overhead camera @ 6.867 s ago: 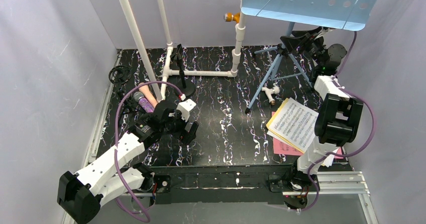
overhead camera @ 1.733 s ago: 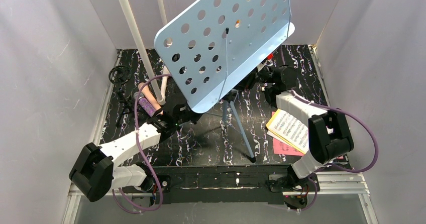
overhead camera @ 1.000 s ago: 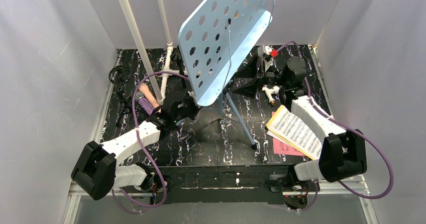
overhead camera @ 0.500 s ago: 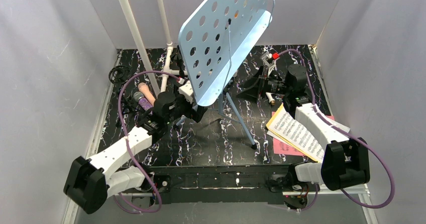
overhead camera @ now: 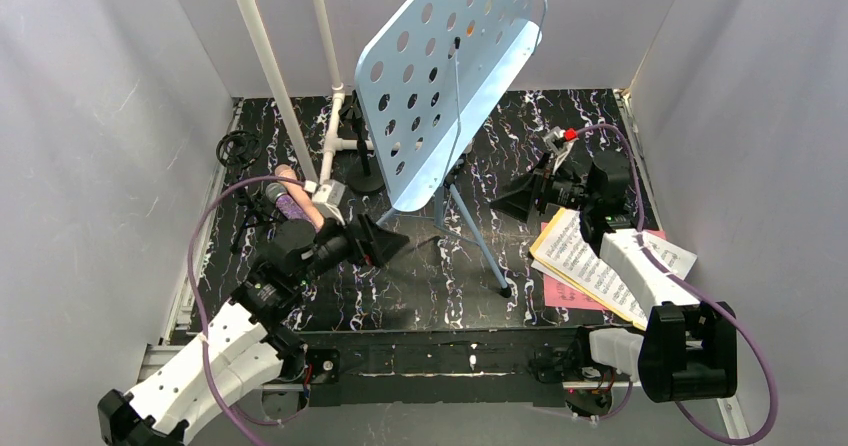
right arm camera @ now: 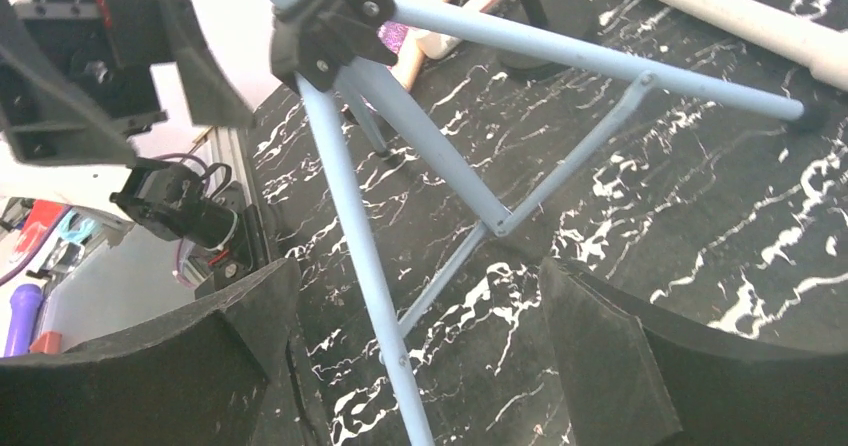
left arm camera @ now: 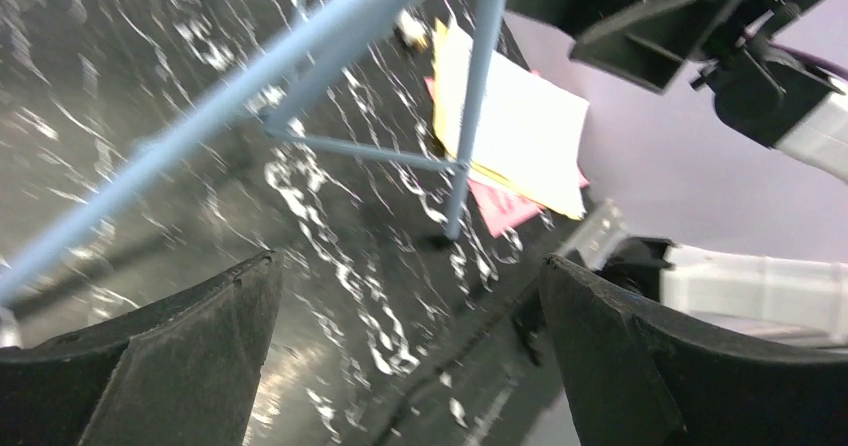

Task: Pack up the instrument practice props
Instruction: Adjust the music stand at the center of the board.

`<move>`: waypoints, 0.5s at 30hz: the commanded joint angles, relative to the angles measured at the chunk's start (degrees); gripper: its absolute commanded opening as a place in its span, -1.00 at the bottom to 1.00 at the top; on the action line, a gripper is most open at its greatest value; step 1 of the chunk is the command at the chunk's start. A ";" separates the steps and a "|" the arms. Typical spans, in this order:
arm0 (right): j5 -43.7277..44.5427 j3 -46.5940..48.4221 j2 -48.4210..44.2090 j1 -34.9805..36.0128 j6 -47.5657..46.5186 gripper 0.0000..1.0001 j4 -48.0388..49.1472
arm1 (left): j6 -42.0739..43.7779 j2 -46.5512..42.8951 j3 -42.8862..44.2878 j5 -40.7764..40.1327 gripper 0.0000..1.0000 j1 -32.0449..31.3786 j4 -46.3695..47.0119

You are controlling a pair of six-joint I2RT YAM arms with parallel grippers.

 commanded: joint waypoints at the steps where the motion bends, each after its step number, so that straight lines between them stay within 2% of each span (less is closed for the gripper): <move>1: 0.85 -0.81 -1.65 -2.14 -1.31 0.97 1.54 | -13.10 0.61 -0.70 -6.77 0.96 -9.32 -1.46; 4: 0.95 -1.54 -1.87 -3.45 -1.42 0.97 1.88 | -15.03 4.72 2.20 -20.35 0.96 -18.75 -1.55; 8: 1.46 -2.28 -1.80 -5.03 -1.25 0.97 2.08 | -19.43 14.50 8.37 -39.44 0.96 -30.16 -2.63; 11: 1.91 -2.33 -1.79 -5.80 -0.97 0.98 1.86 | -26.04 22.93 13.60 -51.12 0.95 -34.45 -6.69; 15: 2.17 -2.41 -1.96 -6.21 -0.85 1.00 1.69 | -32.58 30.76 19.37 -58.04 0.89 -36.85 -8.71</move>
